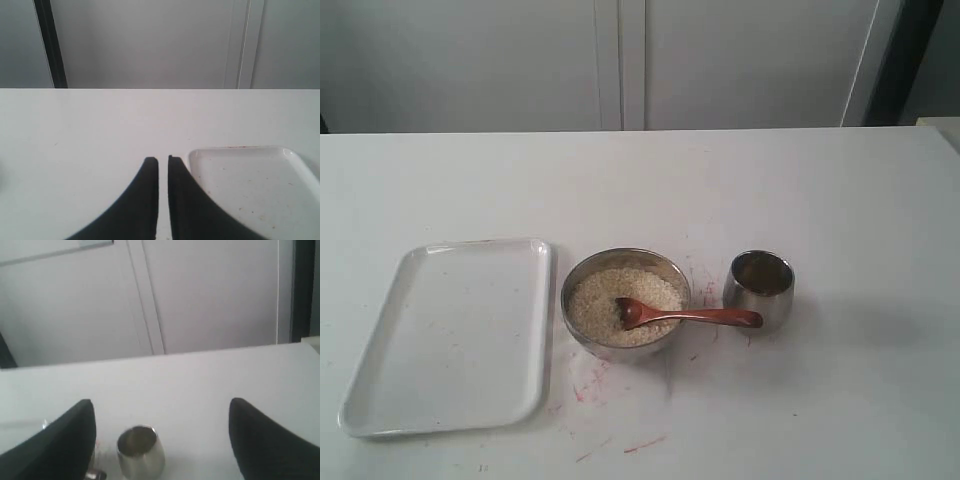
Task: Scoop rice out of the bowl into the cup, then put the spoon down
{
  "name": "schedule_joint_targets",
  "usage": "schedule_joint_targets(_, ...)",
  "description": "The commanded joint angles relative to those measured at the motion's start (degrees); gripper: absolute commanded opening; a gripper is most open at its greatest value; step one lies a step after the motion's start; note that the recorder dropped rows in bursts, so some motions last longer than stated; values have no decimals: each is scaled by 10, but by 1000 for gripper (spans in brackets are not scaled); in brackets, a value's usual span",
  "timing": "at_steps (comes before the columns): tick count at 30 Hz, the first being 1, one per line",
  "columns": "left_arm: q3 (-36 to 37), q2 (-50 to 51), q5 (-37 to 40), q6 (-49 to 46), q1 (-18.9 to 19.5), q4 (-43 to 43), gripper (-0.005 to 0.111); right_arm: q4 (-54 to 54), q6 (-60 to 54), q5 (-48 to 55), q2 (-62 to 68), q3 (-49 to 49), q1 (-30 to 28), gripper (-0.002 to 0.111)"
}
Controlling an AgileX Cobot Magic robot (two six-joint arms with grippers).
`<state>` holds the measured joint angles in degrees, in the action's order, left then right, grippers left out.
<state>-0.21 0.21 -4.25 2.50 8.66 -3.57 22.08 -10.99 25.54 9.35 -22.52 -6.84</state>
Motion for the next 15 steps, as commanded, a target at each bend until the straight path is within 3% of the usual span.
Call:
schedule_joint_targets(1,2,-2,-3,3,-2,-3,14,-41,-15,146,108,-102,0,70)
schedule_joint_targets(8,2,-2,-3,3,-2,-3,14,-13,-1,341,315,-218,0,70)
schedule_joint_targets(15,2,-2,-3,3,-2,-3,14,30,21,367,393,-222,0,70)
